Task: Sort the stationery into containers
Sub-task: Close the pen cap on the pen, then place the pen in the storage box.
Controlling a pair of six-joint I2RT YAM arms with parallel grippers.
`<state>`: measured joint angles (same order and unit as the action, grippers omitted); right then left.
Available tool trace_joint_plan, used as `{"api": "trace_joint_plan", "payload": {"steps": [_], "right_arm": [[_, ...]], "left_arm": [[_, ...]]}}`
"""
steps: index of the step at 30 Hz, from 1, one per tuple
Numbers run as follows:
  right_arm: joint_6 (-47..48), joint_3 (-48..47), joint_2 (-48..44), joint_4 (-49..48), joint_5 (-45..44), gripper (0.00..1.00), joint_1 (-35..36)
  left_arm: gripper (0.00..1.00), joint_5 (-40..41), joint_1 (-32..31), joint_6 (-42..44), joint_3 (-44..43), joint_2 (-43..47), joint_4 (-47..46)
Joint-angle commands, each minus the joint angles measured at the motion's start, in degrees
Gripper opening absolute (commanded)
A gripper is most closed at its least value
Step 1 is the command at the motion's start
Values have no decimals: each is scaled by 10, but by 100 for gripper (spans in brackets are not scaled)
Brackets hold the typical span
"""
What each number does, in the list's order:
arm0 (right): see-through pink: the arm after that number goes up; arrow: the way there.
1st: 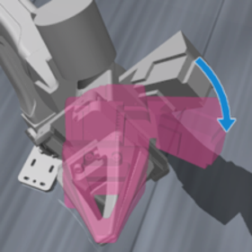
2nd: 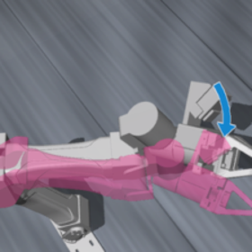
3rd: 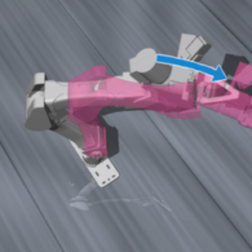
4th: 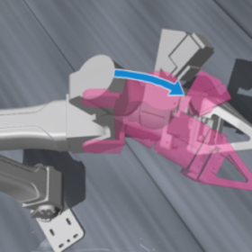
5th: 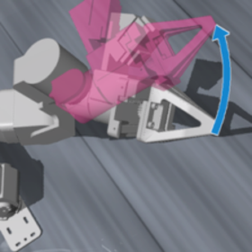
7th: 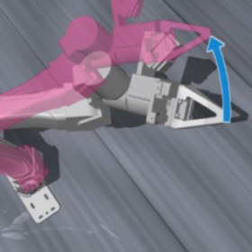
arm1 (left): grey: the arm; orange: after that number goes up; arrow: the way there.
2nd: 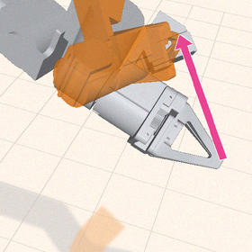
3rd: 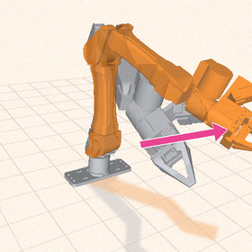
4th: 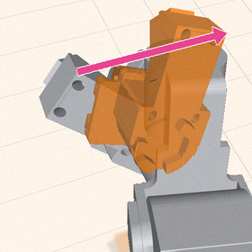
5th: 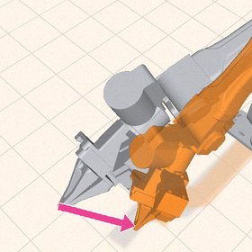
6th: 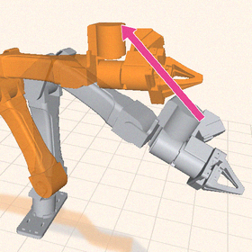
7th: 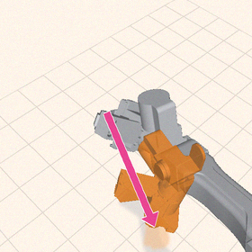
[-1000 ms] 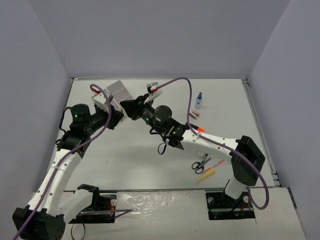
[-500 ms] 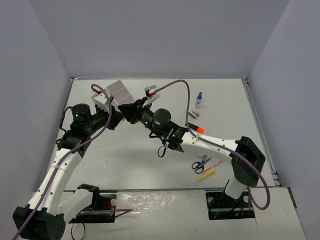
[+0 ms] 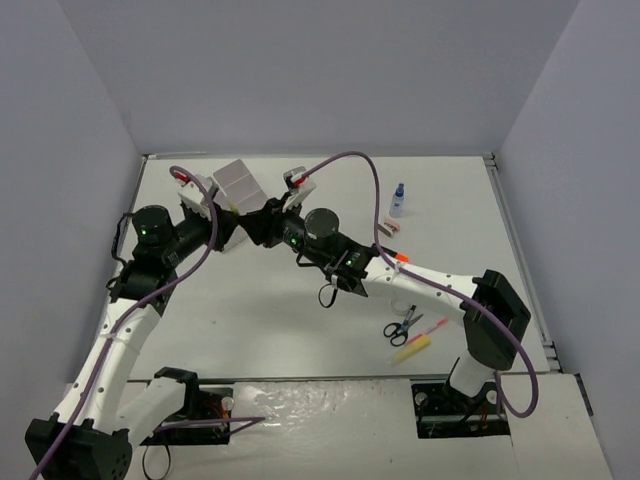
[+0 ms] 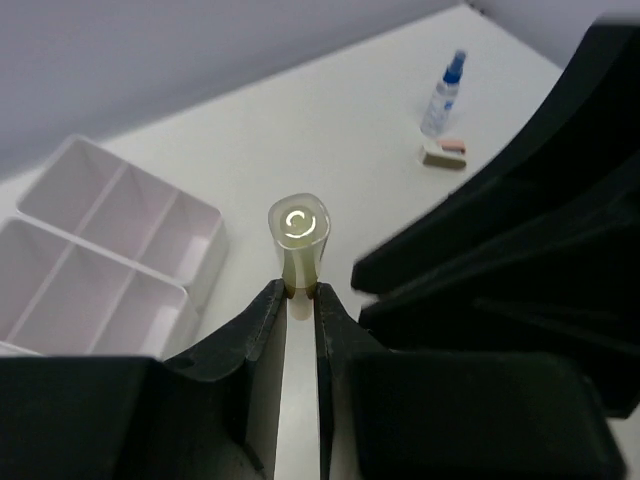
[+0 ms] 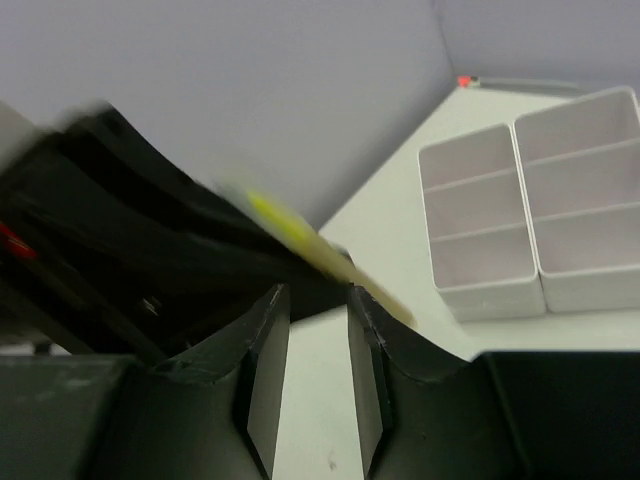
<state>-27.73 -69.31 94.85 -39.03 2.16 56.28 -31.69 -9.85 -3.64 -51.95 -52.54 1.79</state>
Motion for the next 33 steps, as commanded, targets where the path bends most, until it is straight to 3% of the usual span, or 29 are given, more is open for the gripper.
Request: {"api": "trace_joint_plan", "payload": {"steps": [1,10,14,21,25,29,33], "right_arm": [[6,-34,3,70,74,29,-6],[13,-26,-69,83,83,29,-44],[16,12,-110,85,82,29,-85],[15,24,-157,97,119,29,-157],[14,12,-165,112,141,30,-194],[15,-8,-172,141,143,29,-219],[-8,-23,-178,167,132,29,-219]], "left_arm": [[0,-15,-1,6,-41,27,-128],[0,6,-1,17,-39,23,-100],[0,46,10,50,-68,-7,-34],[0,117,58,111,-261,-142,114],[0,155,78,147,-314,-202,127],[0,138,136,132,-287,-234,91],[0,96,179,172,-287,-280,120]]}}
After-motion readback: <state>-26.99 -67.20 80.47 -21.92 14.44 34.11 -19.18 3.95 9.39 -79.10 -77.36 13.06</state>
